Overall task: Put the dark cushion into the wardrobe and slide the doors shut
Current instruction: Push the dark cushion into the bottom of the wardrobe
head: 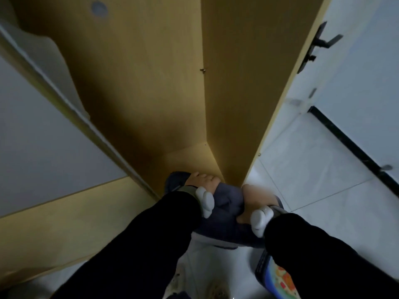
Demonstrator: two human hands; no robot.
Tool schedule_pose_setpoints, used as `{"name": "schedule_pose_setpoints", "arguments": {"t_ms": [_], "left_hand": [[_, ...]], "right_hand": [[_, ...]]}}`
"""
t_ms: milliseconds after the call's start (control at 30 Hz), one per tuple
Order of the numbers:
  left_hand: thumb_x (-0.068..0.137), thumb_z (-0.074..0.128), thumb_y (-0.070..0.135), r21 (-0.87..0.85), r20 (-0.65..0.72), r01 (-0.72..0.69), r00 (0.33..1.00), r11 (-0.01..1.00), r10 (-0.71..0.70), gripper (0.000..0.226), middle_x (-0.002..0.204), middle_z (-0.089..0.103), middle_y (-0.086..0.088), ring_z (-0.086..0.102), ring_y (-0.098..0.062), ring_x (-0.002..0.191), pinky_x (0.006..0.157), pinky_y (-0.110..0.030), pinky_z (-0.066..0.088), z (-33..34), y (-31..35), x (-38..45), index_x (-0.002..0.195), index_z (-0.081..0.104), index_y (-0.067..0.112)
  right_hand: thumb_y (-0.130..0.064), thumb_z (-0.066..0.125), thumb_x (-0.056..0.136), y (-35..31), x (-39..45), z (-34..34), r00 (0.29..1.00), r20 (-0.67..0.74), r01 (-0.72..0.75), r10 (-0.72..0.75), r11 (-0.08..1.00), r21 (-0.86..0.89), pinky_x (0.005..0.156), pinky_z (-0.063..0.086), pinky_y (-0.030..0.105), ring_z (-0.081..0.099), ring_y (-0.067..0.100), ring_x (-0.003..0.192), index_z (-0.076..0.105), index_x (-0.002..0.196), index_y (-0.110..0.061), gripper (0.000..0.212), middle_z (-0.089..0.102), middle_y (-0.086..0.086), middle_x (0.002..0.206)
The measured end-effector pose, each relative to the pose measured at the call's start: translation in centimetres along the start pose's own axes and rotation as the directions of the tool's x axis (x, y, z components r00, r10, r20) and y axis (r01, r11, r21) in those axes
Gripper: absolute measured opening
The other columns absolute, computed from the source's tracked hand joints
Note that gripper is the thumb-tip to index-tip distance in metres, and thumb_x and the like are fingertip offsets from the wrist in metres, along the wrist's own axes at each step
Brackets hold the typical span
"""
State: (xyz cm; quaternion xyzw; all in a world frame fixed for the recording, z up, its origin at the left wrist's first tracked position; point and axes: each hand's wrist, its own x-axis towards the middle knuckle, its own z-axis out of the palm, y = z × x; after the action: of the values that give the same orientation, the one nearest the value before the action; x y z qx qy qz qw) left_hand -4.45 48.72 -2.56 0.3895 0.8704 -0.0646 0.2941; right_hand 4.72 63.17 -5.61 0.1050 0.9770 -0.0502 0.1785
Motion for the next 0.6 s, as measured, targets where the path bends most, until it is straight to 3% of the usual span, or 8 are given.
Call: {"name": "schedule_pose_setpoints", "arguments": {"t_ms": [67,133,267,400,500,533,600], "left_hand": [[0.087,0.056,0.03,0.025,-0.014,-0.027,1.0,0.999,0.028,0.056,0.142,0.042,-0.01,0.039,-0.028,0.13,0.11,-0.041,0.023,-2.1,0.0,1.1,0.136,0.033,0.014],[0.084,0.06,0.031,0.06,-0.022,-0.057,0.998,0.997,0.058,0.058,0.139,0.044,-0.008,0.041,-0.027,0.127,0.108,-0.04,0.024,-4.2,-0.3,2.2,0.133,0.036,0.015],[0.072,0.072,0.034,0.14,-0.011,-0.06,0.998,0.988,0.063,0.064,0.131,0.048,-0.007,0.046,-0.028,0.12,0.102,-0.04,0.027,-7.8,-2.0,4.7,0.125,0.039,0.018],[0.087,0.057,0.029,0.036,-0.015,0.002,1.0,0.999,-0.002,0.015,0.104,0.055,-0.005,0.048,-0.028,0.112,0.113,-0.046,0.022,-11.2,-5.0,6.8,0.096,0.049,0.02],[0.09,0.052,0.03,0.046,-0.082,0.027,0.996,0.999,-0.023,0.021,0.117,0.056,-0.005,0.044,-0.028,0.125,0.109,-0.044,0.024,-13.1,-8.5,9.5,0.11,0.053,0.023],[0.09,0.051,0.035,0.064,-0.118,0.038,0.993,0.997,-0.03,0.025,0.117,0.056,-0.002,0.043,-0.027,0.127,0.104,-0.042,0.027,-13.7,-10.0,10.8,0.113,0.052,0.025],[0.09,0.047,0.045,0.055,-0.179,0.049,0.983,0.997,-0.038,0.045,0.137,0.044,-0.002,0.032,-0.027,0.136,0.111,-0.043,0.021,-13.9,-12.1,13.0,0.131,0.042,0.027]], "right_hand": [[-0.05,0.072,0.053,1.0,0.6,-1.6,0.992,0.123,-0.031,0.021,0.996,0.081,0.074,0.039,0.03,0.059,0.026,0.096,0.044,0.1,-0.015,0.065,0.056,0.004,0.099],[-0.047,0.072,0.058,1.5,1.7,-3.4,0.986,0.163,-0.066,0.04,0.986,0.156,0.083,0.042,0.032,0.056,0.027,0.103,0.042,0.104,-0.015,0.063,0.057,0.006,0.109],[-0.043,0.075,0.06,1.6,4.4,-6.0,0.993,0.115,-0.064,0.036,0.968,0.243,0.076,0.04,0.025,0.058,0.023,0.105,0.048,0.105,-0.014,0.06,0.059,0.002,0.105],[-0.045,0.074,0.065,0.5,8.7,-8.6,0.994,0.109,-0.05,0.021,0.963,0.265,0.073,0.037,0.027,0.06,0.026,0.106,0.048,0.108,-0.011,0.061,0.06,0.005,0.11],[-0.047,0.071,0.068,-1.9,12.6,-9.7,0.988,0.08,-0.151,0.135,0.953,0.263,0.07,0.037,0.031,0.061,0.024,0.102,0.051,0.102,-0.017,0.049,0.056,0.0,0.099],[-0.045,0.069,0.072,-2.6,14.5,-9.8,0.981,0.058,-0.193,0.185,0.941,0.277,0.07,0.036,0.031,0.061,0.024,0.1,0.054,0.096,-0.017,0.039,0.057,-0.001,0.098],[-0.036,0.065,0.081,-3.2,16.9,-10.2,0.972,0.04,-0.231,0.231,0.913,0.336,0.071,0.035,0.031,0.061,0.027,0.101,0.059,0.089,-0.014,0.025,0.064,0.004,0.107]]}}
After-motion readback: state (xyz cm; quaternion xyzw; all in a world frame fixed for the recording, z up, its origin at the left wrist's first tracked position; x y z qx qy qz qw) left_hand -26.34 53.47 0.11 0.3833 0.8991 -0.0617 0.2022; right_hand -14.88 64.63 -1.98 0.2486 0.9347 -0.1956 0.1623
